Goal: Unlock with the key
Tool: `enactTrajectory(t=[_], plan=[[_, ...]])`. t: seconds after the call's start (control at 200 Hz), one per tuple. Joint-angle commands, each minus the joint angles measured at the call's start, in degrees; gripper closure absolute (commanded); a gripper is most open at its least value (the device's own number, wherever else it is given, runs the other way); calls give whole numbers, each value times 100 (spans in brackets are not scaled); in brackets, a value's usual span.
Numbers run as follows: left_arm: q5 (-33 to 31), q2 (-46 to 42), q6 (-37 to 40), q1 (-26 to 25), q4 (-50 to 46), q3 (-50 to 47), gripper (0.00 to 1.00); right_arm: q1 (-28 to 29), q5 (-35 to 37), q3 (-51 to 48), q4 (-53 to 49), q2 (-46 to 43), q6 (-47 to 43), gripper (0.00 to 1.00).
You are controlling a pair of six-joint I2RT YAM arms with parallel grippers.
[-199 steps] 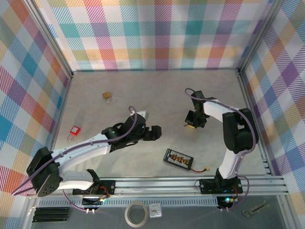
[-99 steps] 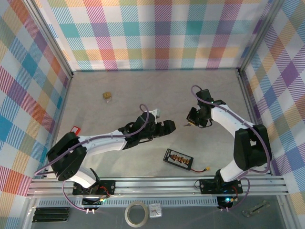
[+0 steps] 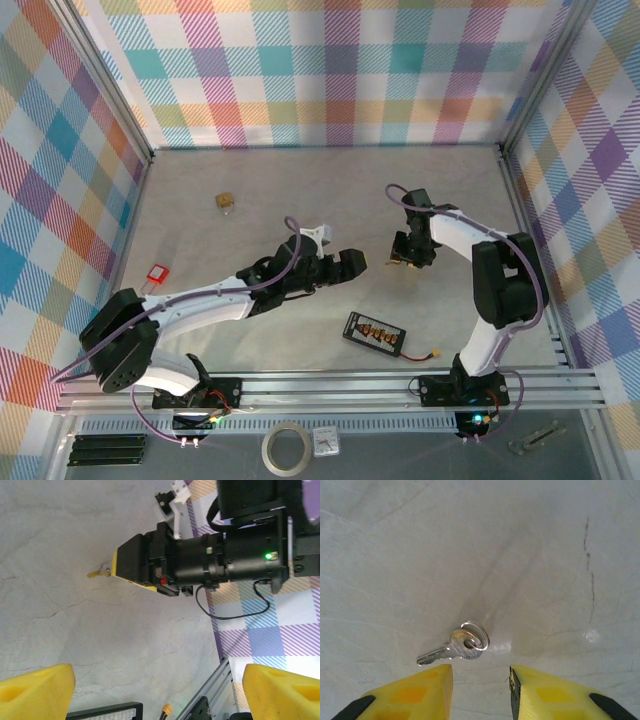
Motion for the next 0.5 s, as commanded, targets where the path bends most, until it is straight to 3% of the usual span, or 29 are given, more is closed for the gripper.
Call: enactTrajectory(t=[0.0, 0.5], plan=[[-125, -236, 238, -78, -378, -125, 13, 1, 171, 274, 56, 136, -511, 64], [-410, -666, 419, -77, -907, -213, 10, 7, 71, 526, 23, 554, -916, 64]])
